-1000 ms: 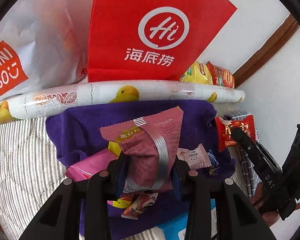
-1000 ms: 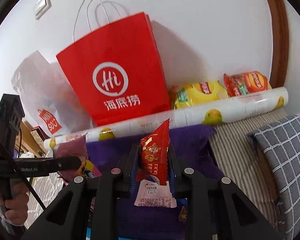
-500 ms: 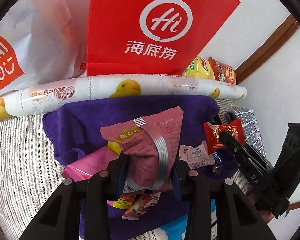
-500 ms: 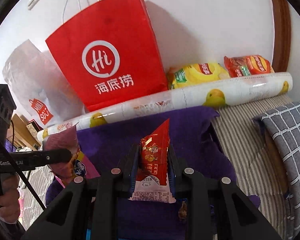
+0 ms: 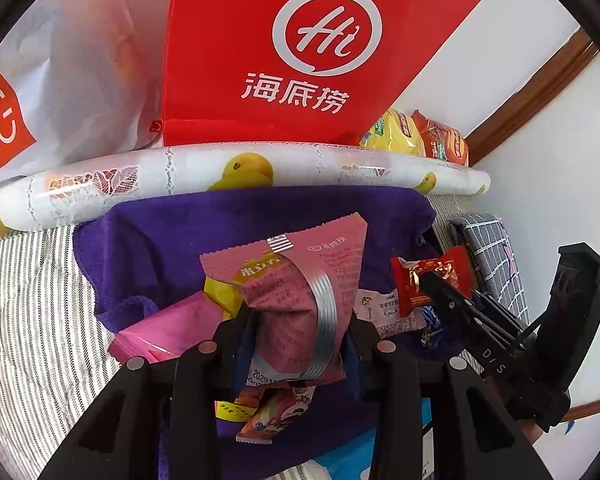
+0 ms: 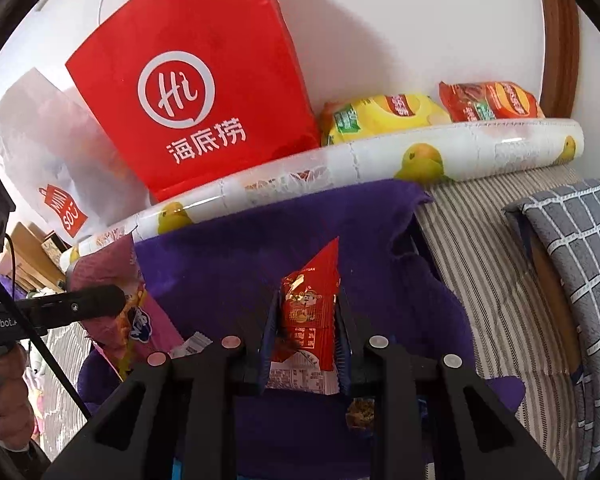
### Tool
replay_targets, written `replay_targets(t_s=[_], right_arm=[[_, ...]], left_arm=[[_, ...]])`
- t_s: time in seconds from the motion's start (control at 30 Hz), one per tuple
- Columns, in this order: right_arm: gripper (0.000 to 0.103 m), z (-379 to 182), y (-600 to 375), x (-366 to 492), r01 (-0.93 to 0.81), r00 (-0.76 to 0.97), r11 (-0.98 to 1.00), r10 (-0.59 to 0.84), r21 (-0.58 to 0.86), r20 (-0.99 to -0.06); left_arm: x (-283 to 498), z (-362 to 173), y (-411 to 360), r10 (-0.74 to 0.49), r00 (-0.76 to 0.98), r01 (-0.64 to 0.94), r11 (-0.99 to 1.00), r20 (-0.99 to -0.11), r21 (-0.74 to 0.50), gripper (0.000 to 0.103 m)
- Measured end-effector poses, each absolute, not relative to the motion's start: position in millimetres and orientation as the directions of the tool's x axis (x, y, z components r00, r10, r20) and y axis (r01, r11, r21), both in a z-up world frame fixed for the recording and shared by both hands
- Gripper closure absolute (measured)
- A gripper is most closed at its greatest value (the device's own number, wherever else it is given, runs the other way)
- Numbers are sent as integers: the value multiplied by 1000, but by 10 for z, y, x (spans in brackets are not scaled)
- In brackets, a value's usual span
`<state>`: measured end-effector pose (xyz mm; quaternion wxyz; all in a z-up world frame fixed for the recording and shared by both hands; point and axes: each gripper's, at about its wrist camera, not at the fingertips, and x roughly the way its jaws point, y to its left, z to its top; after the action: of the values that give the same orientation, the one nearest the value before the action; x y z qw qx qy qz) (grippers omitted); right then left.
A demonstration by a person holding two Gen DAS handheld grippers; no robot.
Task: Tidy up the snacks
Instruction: 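Lower the red packet onto the towel and open the right tool while the left tool holds the pink packet, then lower the pink packet onto the towel and open the left tool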
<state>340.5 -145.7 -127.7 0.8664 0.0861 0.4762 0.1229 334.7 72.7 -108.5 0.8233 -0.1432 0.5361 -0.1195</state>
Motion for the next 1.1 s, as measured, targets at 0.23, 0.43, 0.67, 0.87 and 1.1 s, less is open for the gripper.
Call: replay_targets(t_s=[0.23,0.43,0.67,0.87,1.1], right_arm=[[73,-1333,-1456,3425,-121,490,962,272,245,-828],[72,-1344,-1462,3431,-119,482,963,270,243,-834],[47,-1277,-1441,3396,-135,501,962,272,236,-821],[34,-1157,-1450,3352,-140,549,960,280,244,-787],[32,-990,-1521,3317,-123,591,954,292,273,-752]], left_arm=[[3348,-1099,720,-348,396,44,931,-849,-361,66],[3345,-1103,718,-348,394,49,932,-851,-359,66],[3344,-1101,716,-347,394,49,932,-851,-358,66],[3346,-1107,713,-351,390,50,931,-851,-361,66],[3343,-1108,722,-354,381,47,930,-854,-365,66]])
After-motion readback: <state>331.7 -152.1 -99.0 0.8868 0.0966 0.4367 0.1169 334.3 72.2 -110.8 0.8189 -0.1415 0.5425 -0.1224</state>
